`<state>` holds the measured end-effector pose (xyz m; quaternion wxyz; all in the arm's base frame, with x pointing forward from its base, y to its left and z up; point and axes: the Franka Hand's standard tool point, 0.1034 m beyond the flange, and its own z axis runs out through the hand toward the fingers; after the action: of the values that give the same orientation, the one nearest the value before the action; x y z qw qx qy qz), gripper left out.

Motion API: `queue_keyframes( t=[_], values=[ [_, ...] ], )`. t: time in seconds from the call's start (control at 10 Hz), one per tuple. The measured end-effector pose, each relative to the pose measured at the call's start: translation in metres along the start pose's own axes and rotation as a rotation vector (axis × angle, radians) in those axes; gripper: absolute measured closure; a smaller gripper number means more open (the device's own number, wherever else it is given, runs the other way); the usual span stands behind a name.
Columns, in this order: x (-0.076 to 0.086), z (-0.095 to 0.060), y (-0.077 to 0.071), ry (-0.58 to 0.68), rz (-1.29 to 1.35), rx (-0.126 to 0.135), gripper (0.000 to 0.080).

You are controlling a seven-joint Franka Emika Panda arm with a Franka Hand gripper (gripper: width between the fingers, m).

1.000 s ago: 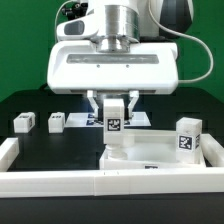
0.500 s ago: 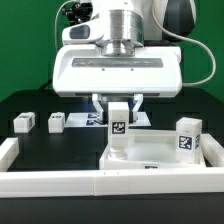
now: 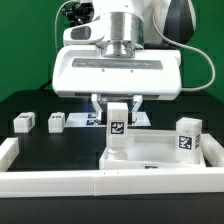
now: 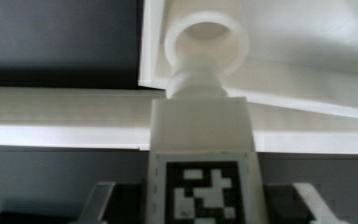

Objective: Assemble square table

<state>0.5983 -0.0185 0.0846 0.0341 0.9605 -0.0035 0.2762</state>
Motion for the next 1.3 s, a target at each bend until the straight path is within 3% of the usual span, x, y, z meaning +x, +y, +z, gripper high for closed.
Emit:
queue_keyframes(
  t=[0.5,1.3],
  values=[
    [0.004,-0.009,0.001,0.004,-0.001,0.002,0.0509],
    [-0.009,-0.004,-0.003,-0.019,-0.007,0.005,0.0509]
  ],
)
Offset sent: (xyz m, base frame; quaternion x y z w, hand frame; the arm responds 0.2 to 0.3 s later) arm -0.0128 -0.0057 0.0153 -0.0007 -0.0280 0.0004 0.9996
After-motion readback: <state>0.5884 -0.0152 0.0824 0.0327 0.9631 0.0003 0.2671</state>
